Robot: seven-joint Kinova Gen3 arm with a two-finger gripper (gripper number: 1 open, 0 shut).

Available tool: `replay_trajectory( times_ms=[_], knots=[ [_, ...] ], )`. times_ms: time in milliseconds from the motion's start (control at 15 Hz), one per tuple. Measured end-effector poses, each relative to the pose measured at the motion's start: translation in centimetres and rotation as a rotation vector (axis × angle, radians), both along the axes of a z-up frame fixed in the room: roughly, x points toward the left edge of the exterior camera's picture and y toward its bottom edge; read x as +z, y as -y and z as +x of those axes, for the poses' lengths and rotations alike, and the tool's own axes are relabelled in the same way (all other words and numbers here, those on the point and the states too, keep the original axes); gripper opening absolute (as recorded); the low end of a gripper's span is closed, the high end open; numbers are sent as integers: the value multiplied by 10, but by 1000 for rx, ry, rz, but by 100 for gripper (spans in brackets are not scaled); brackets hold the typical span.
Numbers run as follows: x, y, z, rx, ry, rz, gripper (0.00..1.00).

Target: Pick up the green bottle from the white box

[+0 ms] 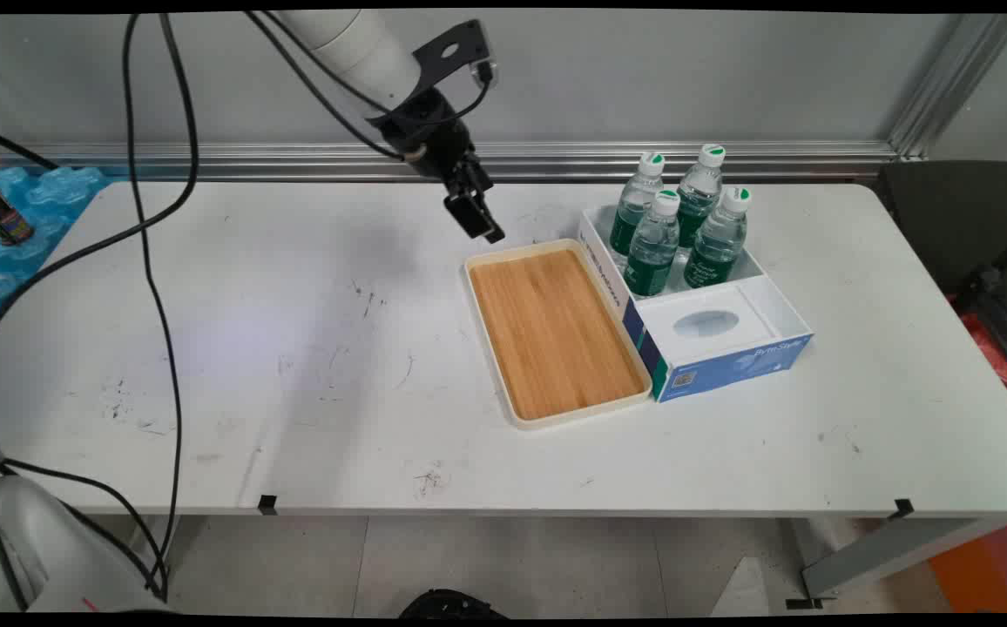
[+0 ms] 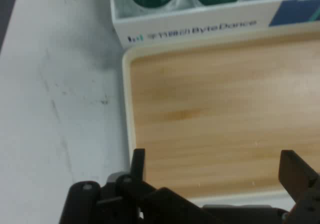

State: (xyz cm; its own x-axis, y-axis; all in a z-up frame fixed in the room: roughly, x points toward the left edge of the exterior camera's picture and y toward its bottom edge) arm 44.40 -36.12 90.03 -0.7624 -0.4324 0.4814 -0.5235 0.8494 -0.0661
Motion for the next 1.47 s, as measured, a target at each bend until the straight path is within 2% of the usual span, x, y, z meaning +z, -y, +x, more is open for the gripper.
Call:
replay_trajectory(
  times_ms=[333,867,1133,1467],
  knots=[
    [12,11,-27,3,-23,-34,100],
    [29,25,-86,6,-80,-88,100],
    [24,31,-112,9,-95,-102,100],
    [5,41,-141,19,-104,-113,100]
  ],
)
